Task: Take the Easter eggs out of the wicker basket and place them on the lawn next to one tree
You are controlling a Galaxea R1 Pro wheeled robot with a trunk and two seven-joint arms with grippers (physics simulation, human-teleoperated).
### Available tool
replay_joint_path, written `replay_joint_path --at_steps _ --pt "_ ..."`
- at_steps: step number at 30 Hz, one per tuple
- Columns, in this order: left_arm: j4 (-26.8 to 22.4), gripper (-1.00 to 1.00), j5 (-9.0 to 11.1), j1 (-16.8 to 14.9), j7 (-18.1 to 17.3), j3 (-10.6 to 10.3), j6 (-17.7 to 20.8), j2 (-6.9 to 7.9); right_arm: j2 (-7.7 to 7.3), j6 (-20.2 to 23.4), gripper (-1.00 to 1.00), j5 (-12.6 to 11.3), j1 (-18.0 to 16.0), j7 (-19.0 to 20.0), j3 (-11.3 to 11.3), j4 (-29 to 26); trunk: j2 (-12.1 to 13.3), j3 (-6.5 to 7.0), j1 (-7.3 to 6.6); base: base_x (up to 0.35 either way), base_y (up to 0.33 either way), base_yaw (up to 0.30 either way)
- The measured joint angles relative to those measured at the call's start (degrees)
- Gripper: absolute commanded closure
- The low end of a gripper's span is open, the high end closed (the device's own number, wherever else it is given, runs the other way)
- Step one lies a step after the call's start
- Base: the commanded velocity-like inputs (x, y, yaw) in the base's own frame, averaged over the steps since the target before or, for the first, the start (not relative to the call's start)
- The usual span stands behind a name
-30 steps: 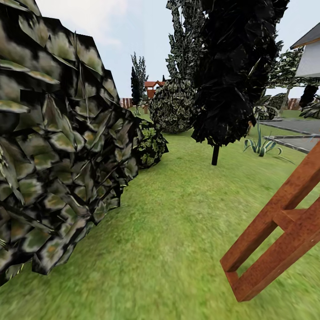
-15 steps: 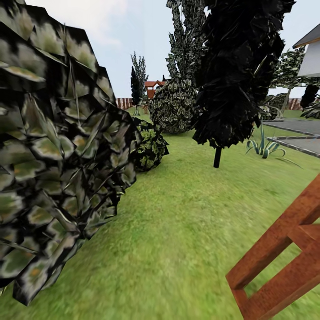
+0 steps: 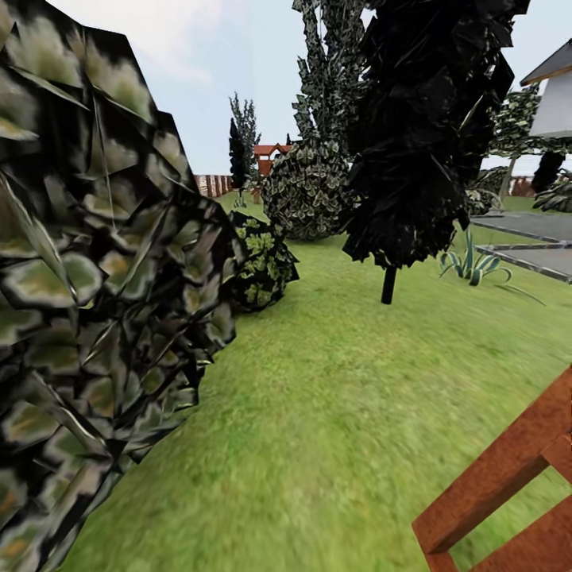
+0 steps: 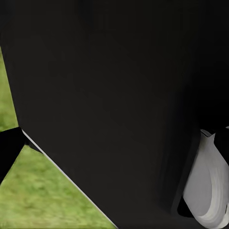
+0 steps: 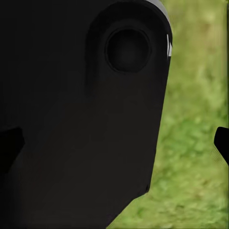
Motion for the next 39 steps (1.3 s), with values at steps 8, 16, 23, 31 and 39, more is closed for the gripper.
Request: replay_joint_path --at_steps 8,16,23,31,39 --pt "-0.01 -1.0 0.0 0.0 0.0 -0.13 -0.2 0.0 0.0 0.0 -1.0 0.01 0.0 0.01 0.0 0.0 0.0 0.0 0.03 0.113 0.0 -0.288" --pt "-0.01 -1.0 0.05 0.0 0.0 0.02 -0.19 0.0 0.0 0.0 -1.0 -0.03 0.0 -0.07 -0.07 0.0 0.0 0.0 0.01 0.07 0.0 -0.073" --pt "0.0 -1.0 0.05 0.0 0.0 0.09 -0.08 0.0 0.0 0.0 -1.0 -0.03 0.0 -0.07 0.0 0.0 0.0 0.0 0.0 0.316 0.0 -0.001" --pt "0.0 -1.0 0.0 0.0 0.0 0.08 -0.08 0.0 0.0 0.0 -1.0 -0.03 0.0 -0.06 0.0 0.0 0.0 0.0 0.0 0.334 0.0 -0.002" --pt "0.0 -1.0 0.0 0.0 0.0 -0.11 -0.15 0.0 0.0 0.0 -1.0 0.03 0.0 0.14 0.0 0.0 0.0 0.0 0.02 0.271 0.0 -0.206"
